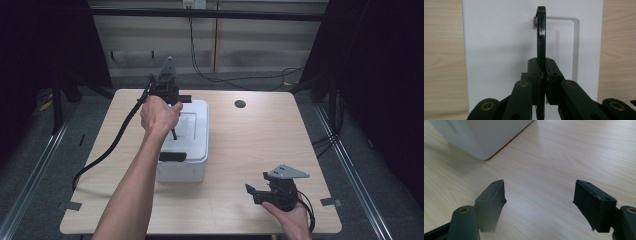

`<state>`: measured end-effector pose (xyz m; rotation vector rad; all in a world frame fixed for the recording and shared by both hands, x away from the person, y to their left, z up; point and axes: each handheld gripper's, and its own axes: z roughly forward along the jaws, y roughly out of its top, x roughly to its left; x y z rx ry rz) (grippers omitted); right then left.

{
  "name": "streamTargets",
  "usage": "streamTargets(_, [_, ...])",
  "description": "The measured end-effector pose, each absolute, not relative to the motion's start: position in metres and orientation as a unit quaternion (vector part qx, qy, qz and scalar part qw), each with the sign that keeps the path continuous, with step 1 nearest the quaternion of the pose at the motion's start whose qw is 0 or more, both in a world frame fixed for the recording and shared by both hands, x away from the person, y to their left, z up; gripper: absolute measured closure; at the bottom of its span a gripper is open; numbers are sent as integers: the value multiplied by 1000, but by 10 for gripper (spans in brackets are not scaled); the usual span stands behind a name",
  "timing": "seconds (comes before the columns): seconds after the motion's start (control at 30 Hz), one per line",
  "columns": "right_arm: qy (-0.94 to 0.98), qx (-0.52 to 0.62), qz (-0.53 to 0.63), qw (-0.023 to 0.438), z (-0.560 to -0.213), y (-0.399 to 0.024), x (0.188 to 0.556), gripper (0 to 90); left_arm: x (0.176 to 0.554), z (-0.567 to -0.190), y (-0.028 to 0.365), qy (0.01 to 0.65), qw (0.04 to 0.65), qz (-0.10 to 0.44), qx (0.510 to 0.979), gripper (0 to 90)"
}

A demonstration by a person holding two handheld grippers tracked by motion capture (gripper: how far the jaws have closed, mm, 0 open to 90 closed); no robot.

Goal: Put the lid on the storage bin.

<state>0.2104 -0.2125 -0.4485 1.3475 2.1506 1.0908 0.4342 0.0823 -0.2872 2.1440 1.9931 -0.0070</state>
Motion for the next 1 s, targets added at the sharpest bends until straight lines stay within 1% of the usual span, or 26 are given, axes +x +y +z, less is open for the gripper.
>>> streamTargets(0.53, [766,477,388,189,-449,-212,211,247,432,-293,76,677,107,1,728,847])
streamTargets(1.0, [766,476,387,189,-449,-212,211,247,434,-294,86,681,110,-10,724,849])
